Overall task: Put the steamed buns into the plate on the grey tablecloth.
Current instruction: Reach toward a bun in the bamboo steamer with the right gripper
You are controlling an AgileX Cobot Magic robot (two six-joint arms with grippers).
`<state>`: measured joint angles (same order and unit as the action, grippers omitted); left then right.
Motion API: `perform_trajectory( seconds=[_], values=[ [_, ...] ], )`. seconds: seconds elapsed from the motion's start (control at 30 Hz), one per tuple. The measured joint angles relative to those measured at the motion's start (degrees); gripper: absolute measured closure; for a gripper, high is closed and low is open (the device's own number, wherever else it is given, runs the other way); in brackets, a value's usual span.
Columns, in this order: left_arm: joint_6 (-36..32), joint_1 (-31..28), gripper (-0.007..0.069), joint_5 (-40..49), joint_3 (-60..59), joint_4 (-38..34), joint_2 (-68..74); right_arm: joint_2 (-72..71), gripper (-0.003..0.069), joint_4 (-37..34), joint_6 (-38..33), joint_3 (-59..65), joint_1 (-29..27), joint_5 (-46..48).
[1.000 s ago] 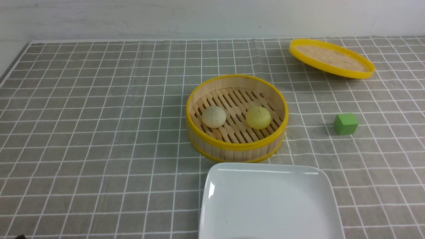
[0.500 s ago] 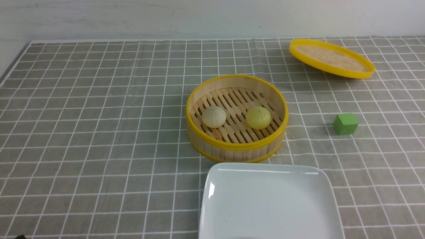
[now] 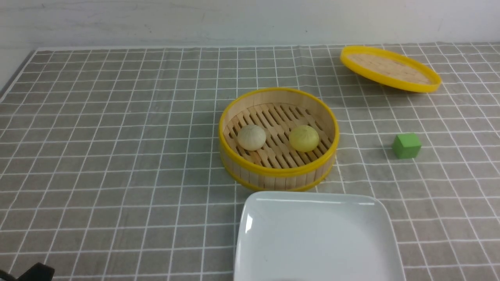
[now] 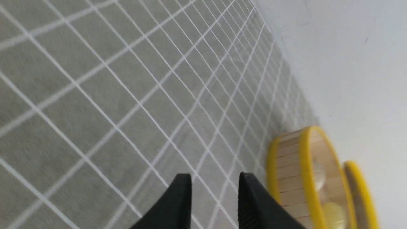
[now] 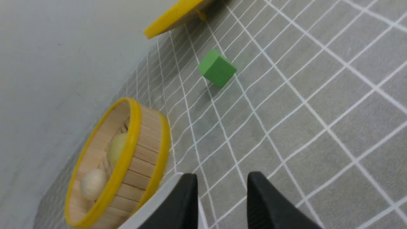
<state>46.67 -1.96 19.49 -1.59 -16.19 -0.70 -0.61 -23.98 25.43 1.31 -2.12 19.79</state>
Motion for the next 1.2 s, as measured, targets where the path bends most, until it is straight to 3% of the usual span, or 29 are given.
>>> perform_trajectory(
  seconds=[0.17,0.47,0.57,0.7,0.8,0.9,0.97,1.07,1.2],
  values=[
    [5.2,0.0,0.0384,-0.6,0.0,-1.2,0.0,0.0,0.0419,-0.9,0.8,0.0,0.0,0.0],
    [4.3,0.0,0.0391,-1.8,0.0,0.1,0.0,0.0,0.0419,-2.0,1.0,0.0,0.0,-3.4],
    [1.7,0.0,0.0450,-1.6,1.6,0.5,0.0,0.0,0.0442,-2.2,0.4,-1.2,0.0,-8.0],
    [-3.6,0.0,0.0542,-1.5,8.5,2.3,0.0,1.2,0.0524,0.1,-4.2,-7.8,0.0,-8.4],
    [-10.9,0.0,0.0615,3.4,19.3,3.5,3.5,8.4,0.0645,5.8,-11.6,-19.1,0.0,-3.0],
    [-16.3,0.0,0.0622,13.9,24.9,4.1,10.2,17.3,0.0670,9.2,-14.7,-26.0,0.0,7.7],
    [-20.0,0.0,0.0622,25.4,28.7,4.2,19.3,27.9,0.0668,10.0,-14.8,-31.2,0.0,21.1],
    [-24.3,0.0,0.0622,35.5,31.2,4.5,29.1,41.0,0.0663,8.4,-17.0,-35.4,0.0,31.2],
    [-30.2,0.0,0.0622,39.8,34.3,4.5,38.6,53.6,0.0652,-1.1,-25.4,-39.7,0.0,31.9]
  ],
)
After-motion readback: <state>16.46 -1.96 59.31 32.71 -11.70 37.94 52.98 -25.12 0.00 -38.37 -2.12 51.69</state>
